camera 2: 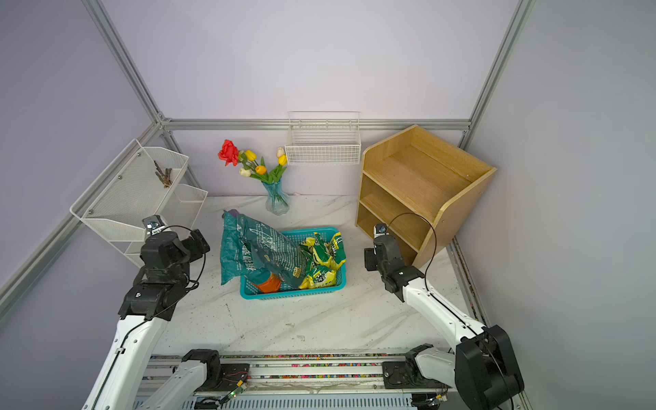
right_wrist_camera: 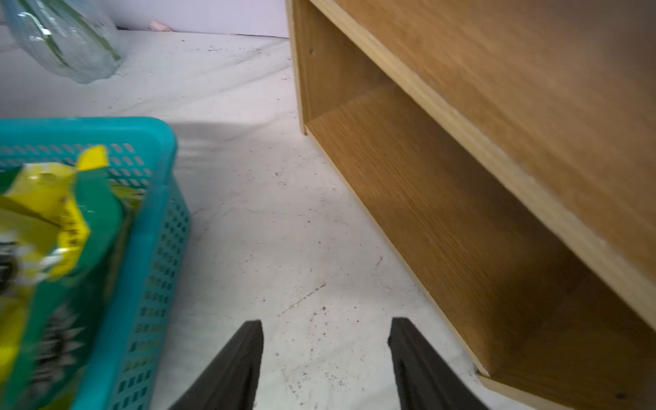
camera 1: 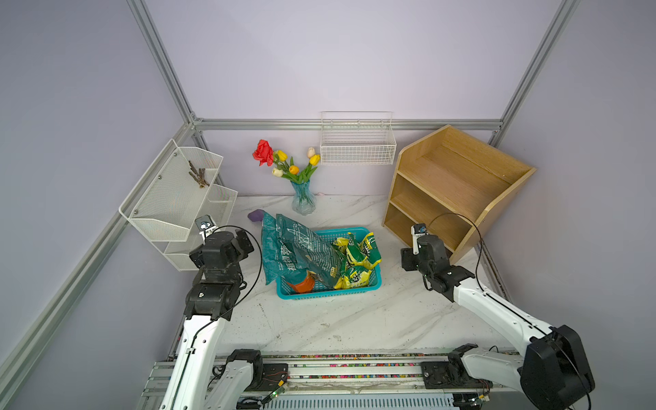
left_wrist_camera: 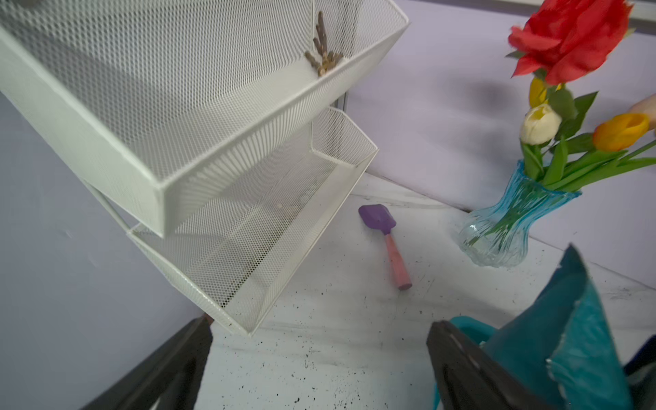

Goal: Take down the fertilizer bag from the shelf
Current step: Reset both arms

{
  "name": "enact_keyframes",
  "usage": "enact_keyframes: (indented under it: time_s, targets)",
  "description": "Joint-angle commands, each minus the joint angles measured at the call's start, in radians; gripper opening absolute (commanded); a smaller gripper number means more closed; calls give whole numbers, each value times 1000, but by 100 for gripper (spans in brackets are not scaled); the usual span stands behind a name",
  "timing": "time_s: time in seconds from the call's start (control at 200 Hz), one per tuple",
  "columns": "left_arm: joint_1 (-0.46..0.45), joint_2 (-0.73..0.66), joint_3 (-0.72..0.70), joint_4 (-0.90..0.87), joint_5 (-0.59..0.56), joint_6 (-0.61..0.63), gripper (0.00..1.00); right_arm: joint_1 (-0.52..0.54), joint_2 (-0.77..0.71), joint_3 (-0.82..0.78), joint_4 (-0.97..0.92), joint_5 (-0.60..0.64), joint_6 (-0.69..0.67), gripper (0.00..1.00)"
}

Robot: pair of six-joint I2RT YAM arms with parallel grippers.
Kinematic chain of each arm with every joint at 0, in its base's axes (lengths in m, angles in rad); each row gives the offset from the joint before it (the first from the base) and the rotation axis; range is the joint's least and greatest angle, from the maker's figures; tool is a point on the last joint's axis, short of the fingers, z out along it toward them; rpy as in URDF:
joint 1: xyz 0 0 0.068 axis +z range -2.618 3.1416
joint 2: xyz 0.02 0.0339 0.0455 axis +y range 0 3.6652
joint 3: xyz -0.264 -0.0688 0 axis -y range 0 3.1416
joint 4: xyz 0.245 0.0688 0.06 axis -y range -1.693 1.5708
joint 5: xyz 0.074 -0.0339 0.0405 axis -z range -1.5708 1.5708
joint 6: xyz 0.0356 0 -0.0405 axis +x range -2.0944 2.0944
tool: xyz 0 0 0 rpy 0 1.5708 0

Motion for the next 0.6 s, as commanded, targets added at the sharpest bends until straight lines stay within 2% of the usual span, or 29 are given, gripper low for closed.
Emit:
enact_keyframes:
  time_s: [0.0, 0.165, 0.315, 0.37, 0.465, 0.56, 0.595]
  targets:
    - [31, -22, -144, 88, 98, -33, 100, -32, 19, -97, 334, 43, -34, 63]
    - [70, -28, -331, 231, 133, -21, 100, -74, 102, -189, 629, 138, -142, 64]
    - [76, -45, -570, 552, 225, 89, 100, -139, 211, -288, 979, 165, -226, 63]
    - [81, -45, -618, 662, 245, 112, 100, -177, 261, -305, 1071, 159, -167, 63]
    - [92, 16, -655, 809, 269, 166, 100, -244, 309, -307, 1111, 2, -130, 62]
    - [94, 125, -627, 841, 339, 206, 100, -294, 302, -341, 1121, -114, -113, 63]
    - [93, 168, -620, 860, 372, 207, 100, -299, 318, -369, 1218, -126, -111, 64]
